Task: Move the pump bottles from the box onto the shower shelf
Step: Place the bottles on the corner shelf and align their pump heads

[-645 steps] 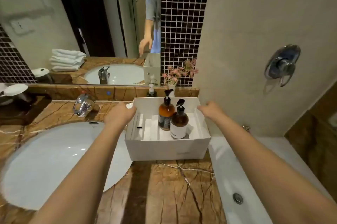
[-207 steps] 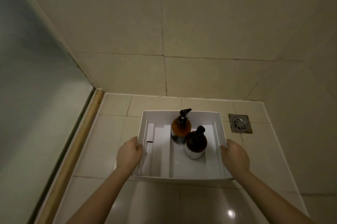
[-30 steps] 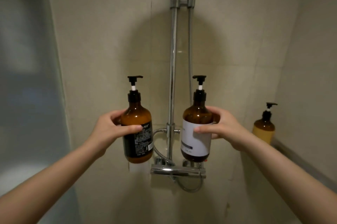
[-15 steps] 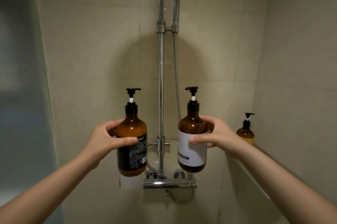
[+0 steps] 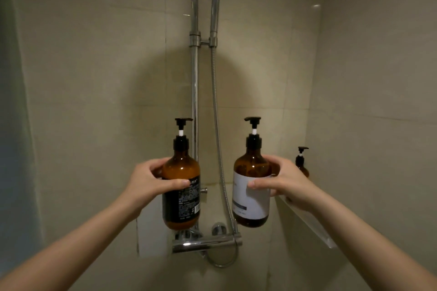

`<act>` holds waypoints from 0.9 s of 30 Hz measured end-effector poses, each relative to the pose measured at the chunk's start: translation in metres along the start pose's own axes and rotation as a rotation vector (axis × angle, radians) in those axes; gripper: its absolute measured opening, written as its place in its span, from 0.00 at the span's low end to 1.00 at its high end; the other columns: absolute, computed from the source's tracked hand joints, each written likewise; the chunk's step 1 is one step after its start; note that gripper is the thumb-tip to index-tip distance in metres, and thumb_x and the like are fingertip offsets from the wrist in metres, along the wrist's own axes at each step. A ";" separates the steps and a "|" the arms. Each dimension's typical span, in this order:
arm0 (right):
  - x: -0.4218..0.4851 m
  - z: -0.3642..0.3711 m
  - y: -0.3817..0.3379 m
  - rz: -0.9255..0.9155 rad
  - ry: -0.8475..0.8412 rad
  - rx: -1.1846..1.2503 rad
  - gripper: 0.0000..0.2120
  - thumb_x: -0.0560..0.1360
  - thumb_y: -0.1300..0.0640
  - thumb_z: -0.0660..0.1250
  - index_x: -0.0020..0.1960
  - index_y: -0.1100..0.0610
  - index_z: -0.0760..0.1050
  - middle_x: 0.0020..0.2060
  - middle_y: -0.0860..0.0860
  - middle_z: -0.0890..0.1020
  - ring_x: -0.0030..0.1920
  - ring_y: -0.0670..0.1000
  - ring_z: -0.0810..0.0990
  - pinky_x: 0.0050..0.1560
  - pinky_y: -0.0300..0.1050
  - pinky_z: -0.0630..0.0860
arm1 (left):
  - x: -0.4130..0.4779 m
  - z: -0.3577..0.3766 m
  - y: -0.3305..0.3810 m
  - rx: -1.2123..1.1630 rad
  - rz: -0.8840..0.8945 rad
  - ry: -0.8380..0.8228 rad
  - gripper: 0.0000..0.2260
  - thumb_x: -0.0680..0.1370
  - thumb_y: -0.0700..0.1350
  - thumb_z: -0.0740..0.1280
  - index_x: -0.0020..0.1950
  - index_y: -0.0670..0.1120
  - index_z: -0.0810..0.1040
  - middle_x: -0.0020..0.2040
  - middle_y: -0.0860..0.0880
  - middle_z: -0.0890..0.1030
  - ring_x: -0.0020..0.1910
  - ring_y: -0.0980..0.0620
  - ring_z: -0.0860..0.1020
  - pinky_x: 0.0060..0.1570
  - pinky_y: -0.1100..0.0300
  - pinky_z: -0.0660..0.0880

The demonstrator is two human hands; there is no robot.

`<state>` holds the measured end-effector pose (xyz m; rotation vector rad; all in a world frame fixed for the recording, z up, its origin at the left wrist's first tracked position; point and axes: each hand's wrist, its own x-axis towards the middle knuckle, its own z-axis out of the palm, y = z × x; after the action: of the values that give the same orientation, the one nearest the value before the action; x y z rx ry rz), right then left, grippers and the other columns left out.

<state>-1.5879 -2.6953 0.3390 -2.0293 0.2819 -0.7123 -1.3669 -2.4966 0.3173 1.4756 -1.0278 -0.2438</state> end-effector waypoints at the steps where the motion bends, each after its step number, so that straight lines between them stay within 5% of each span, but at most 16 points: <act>1: -0.002 -0.001 0.002 0.005 0.011 -0.012 0.23 0.61 0.50 0.79 0.51 0.38 0.72 0.50 0.43 0.80 0.49 0.46 0.80 0.31 0.31 0.75 | 0.002 0.004 -0.001 -0.005 0.004 -0.013 0.24 0.52 0.52 0.77 0.47 0.57 0.78 0.41 0.60 0.84 0.41 0.64 0.81 0.36 0.68 0.75; 12: -0.014 -0.056 0.021 0.110 0.208 -0.078 0.22 0.59 0.53 0.80 0.51 0.48 0.79 0.47 0.50 0.83 0.43 0.49 0.82 0.30 0.38 0.76 | 0.052 0.089 0.002 -0.110 0.012 -0.144 0.25 0.51 0.55 0.77 0.46 0.58 0.78 0.46 0.58 0.82 0.44 0.63 0.79 0.38 0.66 0.75; 15: -0.018 -0.080 0.029 0.125 0.286 -0.090 0.20 0.55 0.51 0.80 0.45 0.45 0.78 0.39 0.44 0.85 0.38 0.44 0.83 0.28 0.31 0.75 | 0.070 0.126 0.004 -0.125 0.041 -0.164 0.35 0.49 0.57 0.78 0.55 0.54 0.78 0.54 0.53 0.81 0.53 0.53 0.78 0.51 0.53 0.77; 18: -0.020 -0.105 0.040 0.163 0.370 -0.154 0.21 0.58 0.51 0.80 0.46 0.43 0.75 0.43 0.43 0.82 0.44 0.44 0.81 0.29 0.33 0.76 | 0.091 0.165 0.007 -0.126 0.054 -0.184 0.41 0.47 0.59 0.78 0.60 0.51 0.77 0.57 0.50 0.80 0.56 0.49 0.77 0.56 0.47 0.76; 27: -0.030 -0.176 0.076 0.219 0.571 -0.286 0.24 0.59 0.52 0.80 0.52 0.45 0.75 0.45 0.42 0.81 0.47 0.42 0.79 0.37 0.38 0.75 | 0.152 0.283 0.006 -0.146 0.083 -0.334 0.38 0.52 0.56 0.79 0.60 0.51 0.77 0.50 0.58 0.80 0.52 0.53 0.78 0.47 0.59 0.75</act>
<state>-1.7093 -2.8470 0.3335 -1.9735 0.9675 -1.1521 -1.4749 -2.7989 0.3233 1.2813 -1.3065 -0.5075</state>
